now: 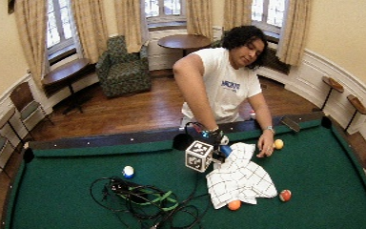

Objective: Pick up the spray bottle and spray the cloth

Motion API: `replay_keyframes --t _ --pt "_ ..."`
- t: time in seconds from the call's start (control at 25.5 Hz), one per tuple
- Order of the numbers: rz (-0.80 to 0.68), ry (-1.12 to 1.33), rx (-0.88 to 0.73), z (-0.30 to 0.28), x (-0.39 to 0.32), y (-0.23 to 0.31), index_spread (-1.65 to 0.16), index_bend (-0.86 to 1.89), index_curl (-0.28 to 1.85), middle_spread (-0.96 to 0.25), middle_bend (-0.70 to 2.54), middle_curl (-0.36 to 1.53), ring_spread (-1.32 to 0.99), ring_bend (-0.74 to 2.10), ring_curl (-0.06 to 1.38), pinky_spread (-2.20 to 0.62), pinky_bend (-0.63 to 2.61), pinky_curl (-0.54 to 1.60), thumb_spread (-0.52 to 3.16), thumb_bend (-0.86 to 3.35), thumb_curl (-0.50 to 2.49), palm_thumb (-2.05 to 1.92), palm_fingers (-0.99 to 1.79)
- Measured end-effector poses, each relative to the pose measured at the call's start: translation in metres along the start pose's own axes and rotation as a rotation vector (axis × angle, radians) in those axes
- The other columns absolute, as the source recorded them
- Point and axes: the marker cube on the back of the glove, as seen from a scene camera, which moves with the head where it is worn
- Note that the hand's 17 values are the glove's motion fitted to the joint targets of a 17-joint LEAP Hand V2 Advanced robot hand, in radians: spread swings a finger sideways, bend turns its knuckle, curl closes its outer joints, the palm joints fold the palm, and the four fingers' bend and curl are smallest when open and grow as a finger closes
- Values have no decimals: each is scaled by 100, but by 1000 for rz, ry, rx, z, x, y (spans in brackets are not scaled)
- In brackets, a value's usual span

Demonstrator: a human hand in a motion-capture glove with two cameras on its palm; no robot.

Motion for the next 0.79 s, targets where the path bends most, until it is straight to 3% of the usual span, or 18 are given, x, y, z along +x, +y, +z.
replay_keyframes --t 0.31,0.79 --pt "-72 -2 5 -3 -13 2 -29 20 60 -22 58 52 -21 68 46 -27 45 40 29 -3 80 93 136" --pt "-674 -49 54 -5 -100 34 -29 19 61 -22 58 52 -21 69 46 -27 45 41 29 -3 80 93 136"
